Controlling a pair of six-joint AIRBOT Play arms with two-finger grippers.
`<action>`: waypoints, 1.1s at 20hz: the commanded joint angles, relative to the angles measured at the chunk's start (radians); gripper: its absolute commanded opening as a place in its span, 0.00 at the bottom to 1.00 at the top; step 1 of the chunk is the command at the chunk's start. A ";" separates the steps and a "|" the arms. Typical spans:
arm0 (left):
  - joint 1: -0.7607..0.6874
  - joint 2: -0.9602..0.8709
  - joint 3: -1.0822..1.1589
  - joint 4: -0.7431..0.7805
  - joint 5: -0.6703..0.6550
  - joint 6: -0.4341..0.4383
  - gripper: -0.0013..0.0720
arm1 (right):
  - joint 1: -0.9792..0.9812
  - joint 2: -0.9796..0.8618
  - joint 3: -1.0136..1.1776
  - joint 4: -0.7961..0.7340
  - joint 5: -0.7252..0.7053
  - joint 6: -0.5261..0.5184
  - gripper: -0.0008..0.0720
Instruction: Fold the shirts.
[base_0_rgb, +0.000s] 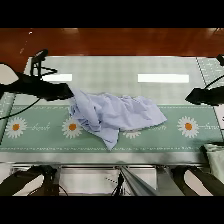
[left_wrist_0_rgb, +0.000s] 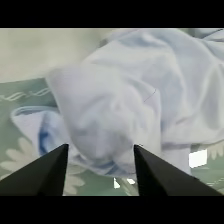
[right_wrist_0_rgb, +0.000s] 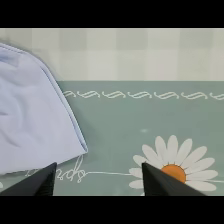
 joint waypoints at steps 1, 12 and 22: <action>0.163 -0.001 -0.020 0.069 -0.124 0.021 0.87 | 0.000 0.000 0.000 -0.016 -0.010 -0.008 0.82; 0.223 -0.051 -0.432 -0.244 0.012 0.223 0.92 | -0.001 -0.138 0.000 0.039 -0.023 -0.053 0.85; 0.000 -0.237 -0.443 -0.467 0.292 0.226 0.72 | -0.001 -0.156 0.000 0.042 -0.067 -0.060 0.85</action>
